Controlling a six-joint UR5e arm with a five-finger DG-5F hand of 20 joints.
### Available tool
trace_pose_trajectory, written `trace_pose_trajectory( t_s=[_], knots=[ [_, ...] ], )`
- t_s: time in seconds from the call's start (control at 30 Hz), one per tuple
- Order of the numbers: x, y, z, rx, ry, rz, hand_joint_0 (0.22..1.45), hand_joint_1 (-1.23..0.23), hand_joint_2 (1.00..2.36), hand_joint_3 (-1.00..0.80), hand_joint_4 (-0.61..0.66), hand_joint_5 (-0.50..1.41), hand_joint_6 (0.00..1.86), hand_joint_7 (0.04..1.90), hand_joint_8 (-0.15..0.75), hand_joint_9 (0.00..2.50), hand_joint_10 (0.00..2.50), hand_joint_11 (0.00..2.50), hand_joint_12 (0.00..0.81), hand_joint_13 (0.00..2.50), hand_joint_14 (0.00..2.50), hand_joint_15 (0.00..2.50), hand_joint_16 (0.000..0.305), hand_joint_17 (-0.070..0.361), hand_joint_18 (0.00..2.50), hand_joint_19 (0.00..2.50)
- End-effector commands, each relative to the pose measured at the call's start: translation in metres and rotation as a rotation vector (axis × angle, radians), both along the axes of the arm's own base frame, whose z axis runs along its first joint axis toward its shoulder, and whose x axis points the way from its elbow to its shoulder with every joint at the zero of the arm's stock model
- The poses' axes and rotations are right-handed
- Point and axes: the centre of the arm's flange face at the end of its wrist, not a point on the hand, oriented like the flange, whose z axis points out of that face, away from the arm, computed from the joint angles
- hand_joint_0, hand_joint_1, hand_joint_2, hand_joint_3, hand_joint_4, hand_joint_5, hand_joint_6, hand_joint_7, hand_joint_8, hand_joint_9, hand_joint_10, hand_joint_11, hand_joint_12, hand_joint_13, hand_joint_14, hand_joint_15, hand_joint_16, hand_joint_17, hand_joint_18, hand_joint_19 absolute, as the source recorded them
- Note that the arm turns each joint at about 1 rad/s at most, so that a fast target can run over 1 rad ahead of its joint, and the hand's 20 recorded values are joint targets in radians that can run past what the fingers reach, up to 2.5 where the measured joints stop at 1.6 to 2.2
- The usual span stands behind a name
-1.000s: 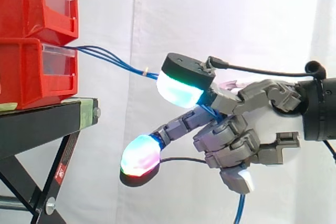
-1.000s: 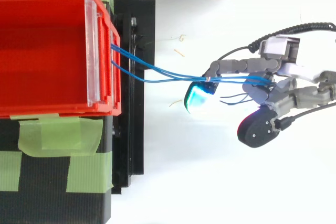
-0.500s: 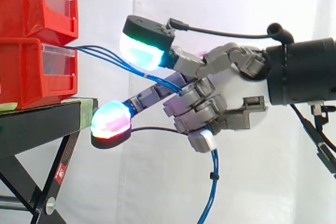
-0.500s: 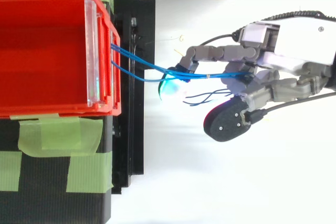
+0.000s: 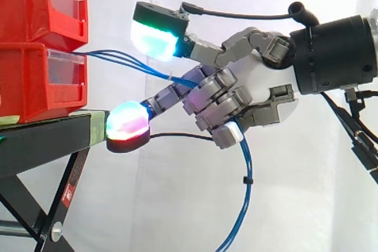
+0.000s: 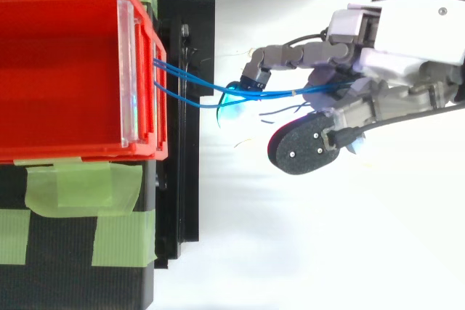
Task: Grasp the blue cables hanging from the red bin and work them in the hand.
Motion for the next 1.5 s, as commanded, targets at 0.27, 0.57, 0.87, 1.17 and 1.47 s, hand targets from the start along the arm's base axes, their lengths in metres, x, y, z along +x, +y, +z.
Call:
trace_pose_trajectory(
  t_s=[0.27,0.57,0.87,1.17,1.47],
  knots=[
    [-0.007,-0.012,0.03,0.013,-0.051,0.045,0.79,-0.56,1.0,-1.0,0.27,0.23,0.04,1.26,0.486,1.06,2.5,2.5,0.718,1.73,2.5,1.88,0.221,0.166,2.19,0.56],
    [-0.022,-0.035,0.05,-0.041,-0.04,-0.015,0.81,-0.56,1.0,-0.98,0.25,0.23,0.16,1.23,0.486,1.06,2.5,2.5,0.718,1.73,2.5,1.88,0.221,0.166,2.19,0.56],
    [-0.039,-0.06,0.027,-0.046,0.005,-0.089,0.82,-0.56,1.0,-0.96,0.25,0.23,0.2,1.23,0.486,1.06,2.5,2.5,0.718,1.73,2.5,1.88,0.221,0.166,2.19,0.56],
    [-0.03,-0.068,0.036,-0.062,-0.094,-0.127,0.83,-0.57,1.0,-0.97,0.24,0.19,0.41,1.19,0.486,1.06,2.5,2.5,0.718,1.73,2.5,1.88,0.221,0.166,2.19,0.56],
    [-0.027,-0.069,0.033,-0.153,-0.083,-0.186,0.83,-0.58,1.0,-0.98,0.24,0.18,0.46,1.19,0.486,1.06,2.5,2.5,0.718,1.73,2.5,1.88,0.221,0.166,2.19,0.56]
  ],
)
